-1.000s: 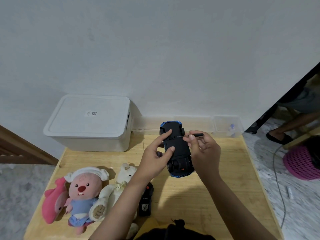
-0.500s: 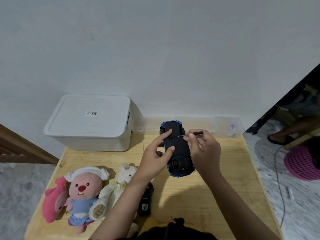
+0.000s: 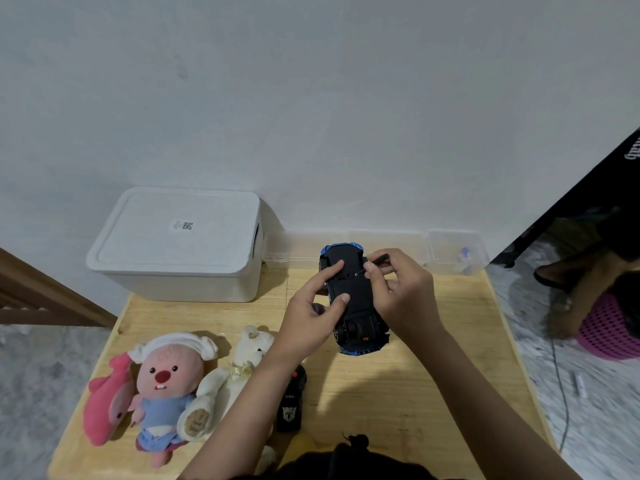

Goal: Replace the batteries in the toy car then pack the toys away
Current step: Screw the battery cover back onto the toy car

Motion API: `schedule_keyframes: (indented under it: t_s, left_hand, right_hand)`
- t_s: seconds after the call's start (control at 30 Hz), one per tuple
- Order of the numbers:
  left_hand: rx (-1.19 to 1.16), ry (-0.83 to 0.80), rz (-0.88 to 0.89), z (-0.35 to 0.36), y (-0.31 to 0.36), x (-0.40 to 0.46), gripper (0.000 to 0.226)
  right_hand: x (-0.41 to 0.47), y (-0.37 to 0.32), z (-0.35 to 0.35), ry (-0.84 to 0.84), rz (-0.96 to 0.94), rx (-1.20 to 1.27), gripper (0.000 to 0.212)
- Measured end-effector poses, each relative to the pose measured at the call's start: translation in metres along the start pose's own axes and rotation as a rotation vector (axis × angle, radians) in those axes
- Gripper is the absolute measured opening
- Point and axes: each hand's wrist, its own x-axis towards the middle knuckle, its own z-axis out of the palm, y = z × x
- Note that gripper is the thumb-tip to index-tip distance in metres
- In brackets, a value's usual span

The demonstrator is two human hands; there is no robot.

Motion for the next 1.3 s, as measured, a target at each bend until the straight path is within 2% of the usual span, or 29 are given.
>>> schedule_keyframes:
  t_s: [0.23, 0.37, 0.5, 0.77, 0.97, 1.13, 1.3]
  left_hand:
    - [-0.018, 0.007, -0.007, 0.000, 0.000, 0.001, 0.049]
    - [-0.038, 0.014, -0.017, -0.003, 0.001, 0.002, 0.049]
    - [-0.038, 0.016, -0.004, -0.003, 0.001, 0.001, 0.048]
    - [-0.028, 0.017, -0.002, -0.002, 0.001, 0.000, 0.048]
    - [-0.010, 0.003, -0.007, 0.000, 0.002, 0.000, 0.047]
    - [-0.019, -0.004, -0.008, 0.001, 0.003, -0.001, 0.047]
    - [-0.021, 0.012, -0.003, 0.000, 0.004, -0.001, 0.047]
  right_hand:
    - [0.014, 0.003, -0.006, -0.045, 0.021, 0.091, 0.033]
    - [0.018, 0.006, -0.007, -0.061, 0.002, 0.095, 0.028]
    - [0.021, 0.003, -0.007, -0.066, -0.079, 0.070, 0.034]
    - [0.024, -0.009, -0.009, -0.039, 0.110, 0.340, 0.040]
    - [0.027, -0.012, -0.009, -0.006, 0.093, 0.272, 0.019]
    - [0.025, -0.008, -0.006, 0.035, 0.064, 0.282, 0.025]
    - [0.027, -0.015, -0.008, 0.010, 0.161, 0.402, 0.033]
